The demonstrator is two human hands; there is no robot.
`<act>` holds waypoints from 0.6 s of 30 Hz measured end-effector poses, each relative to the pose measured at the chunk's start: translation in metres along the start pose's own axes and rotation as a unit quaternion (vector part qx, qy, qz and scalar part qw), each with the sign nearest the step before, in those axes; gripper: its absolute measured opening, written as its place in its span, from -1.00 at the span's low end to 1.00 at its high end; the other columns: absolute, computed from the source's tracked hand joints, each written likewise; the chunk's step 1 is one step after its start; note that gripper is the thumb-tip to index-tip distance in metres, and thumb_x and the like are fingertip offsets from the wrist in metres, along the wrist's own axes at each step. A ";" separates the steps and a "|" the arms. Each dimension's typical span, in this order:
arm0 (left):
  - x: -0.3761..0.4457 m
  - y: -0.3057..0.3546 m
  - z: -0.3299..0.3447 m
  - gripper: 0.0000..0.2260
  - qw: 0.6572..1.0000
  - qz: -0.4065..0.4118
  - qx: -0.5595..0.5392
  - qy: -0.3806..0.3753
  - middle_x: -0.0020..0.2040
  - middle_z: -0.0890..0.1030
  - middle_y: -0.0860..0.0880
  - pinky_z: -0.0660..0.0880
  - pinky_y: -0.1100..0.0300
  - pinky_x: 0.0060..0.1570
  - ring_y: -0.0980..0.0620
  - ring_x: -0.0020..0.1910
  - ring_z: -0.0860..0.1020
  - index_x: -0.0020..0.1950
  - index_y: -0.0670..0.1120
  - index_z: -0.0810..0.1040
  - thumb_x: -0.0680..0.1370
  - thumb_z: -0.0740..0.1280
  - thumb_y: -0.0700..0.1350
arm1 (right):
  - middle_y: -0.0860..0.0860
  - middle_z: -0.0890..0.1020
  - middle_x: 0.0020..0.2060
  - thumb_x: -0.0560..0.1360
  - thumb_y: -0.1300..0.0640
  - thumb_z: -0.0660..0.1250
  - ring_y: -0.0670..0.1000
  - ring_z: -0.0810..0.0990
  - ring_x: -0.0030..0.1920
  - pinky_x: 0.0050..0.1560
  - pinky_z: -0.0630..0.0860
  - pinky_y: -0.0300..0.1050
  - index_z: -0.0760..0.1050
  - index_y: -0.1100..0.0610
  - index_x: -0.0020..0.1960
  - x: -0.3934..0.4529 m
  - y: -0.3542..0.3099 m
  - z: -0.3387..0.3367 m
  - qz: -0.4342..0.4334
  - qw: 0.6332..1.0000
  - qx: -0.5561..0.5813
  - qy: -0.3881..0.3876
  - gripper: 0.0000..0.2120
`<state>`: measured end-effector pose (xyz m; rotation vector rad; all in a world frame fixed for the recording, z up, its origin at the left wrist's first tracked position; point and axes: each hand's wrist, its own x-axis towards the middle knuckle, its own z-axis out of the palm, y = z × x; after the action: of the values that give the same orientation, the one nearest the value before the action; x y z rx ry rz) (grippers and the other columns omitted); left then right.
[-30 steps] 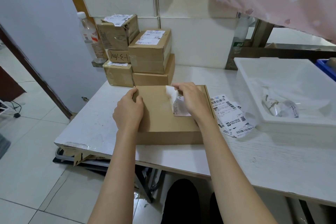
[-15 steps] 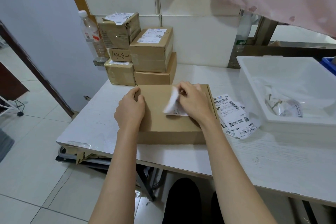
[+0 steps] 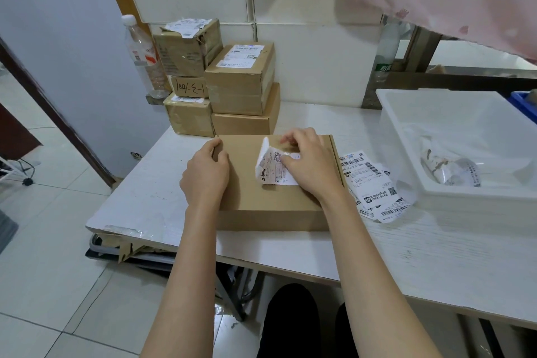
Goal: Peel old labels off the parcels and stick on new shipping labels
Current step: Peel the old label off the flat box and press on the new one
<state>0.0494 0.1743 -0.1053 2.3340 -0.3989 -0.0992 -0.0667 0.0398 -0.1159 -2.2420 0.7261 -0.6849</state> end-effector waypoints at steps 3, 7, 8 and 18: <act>-0.002 0.000 -0.001 -0.66 1.000 0.001 -0.001 -0.001 0.34 0.53 -0.02 0.27 0.13 0.01 -0.14 0.28 0.47 0.43 0.14 0.42 0.66 0.17 -0.04 | -0.13 0.43 0.02 0.52 0.14 0.37 -0.07 0.38 0.14 0.02 0.33 -0.20 0.53 0.05 -0.07 0.000 0.001 0.003 -0.006 1.000 -0.014 0.011 -0.98; -0.003 0.000 -0.001 -0.65 1.000 0.000 -0.004 -0.002 0.36 0.52 -0.03 0.29 0.11 0.05 -0.14 0.29 0.46 0.44 0.14 0.42 0.65 0.17 -0.04 | -0.08 0.46 0.03 0.52 0.18 0.35 -0.03 0.45 0.09 0.05 0.41 -0.13 0.51 0.10 -0.11 0.000 -0.001 0.000 0.013 0.999 0.028 0.017 -0.96; -0.003 0.000 -0.002 -0.65 1.000 -0.001 -0.005 -0.001 0.36 0.52 -0.03 0.28 0.11 0.04 -0.15 0.29 0.46 0.43 0.14 0.42 0.65 0.17 -0.04 | -0.07 0.45 0.02 0.52 0.19 0.35 -0.03 0.47 0.06 0.04 0.42 -0.12 0.51 0.10 -0.12 0.000 -0.002 -0.001 0.018 0.999 0.046 0.017 -0.95; -0.003 0.001 -0.002 -0.65 1.000 0.003 -0.005 -0.002 0.37 0.51 -0.02 0.29 0.10 0.04 -0.14 0.30 0.46 0.44 0.14 0.42 0.65 0.17 -0.03 | -0.06 0.45 -0.02 0.42 0.23 0.34 0.01 0.49 0.05 0.09 0.49 0.02 0.48 0.04 -0.17 -0.003 -0.004 -0.001 0.026 0.996 0.074 0.035 -0.89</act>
<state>0.0467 0.1757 -0.1039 2.3222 -0.4067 -0.1029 -0.0682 0.0440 -0.1128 -2.0665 0.7403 -0.7696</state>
